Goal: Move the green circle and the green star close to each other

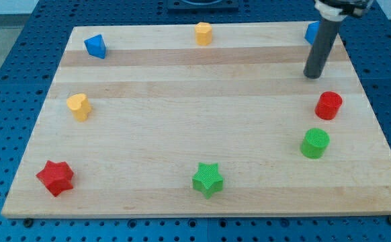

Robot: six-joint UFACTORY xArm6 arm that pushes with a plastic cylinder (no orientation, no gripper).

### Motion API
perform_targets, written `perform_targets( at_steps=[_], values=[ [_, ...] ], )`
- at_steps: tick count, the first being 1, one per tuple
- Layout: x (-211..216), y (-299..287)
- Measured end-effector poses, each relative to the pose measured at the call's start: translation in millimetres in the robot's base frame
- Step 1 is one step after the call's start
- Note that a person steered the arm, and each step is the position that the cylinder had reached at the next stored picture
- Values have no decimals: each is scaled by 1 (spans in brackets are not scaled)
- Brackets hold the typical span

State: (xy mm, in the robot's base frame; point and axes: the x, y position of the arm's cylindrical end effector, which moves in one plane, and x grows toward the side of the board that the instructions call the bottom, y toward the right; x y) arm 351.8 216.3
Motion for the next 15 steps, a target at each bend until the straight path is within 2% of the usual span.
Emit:
perform_targets(
  at_steps=[1,2,3,4,5,6,8,9,10,11,12,13,14,15],
  values=[
    [-12,6],
    [37,60],
    [45,73],
    [72,67],
    [179,49],
    [179,49],
    [136,-96],
    [72,-147],
    [72,-147],
    [71,-104],
    [81,-23],
    [174,-10],
    [174,-13],
    [179,-123]
  ],
)
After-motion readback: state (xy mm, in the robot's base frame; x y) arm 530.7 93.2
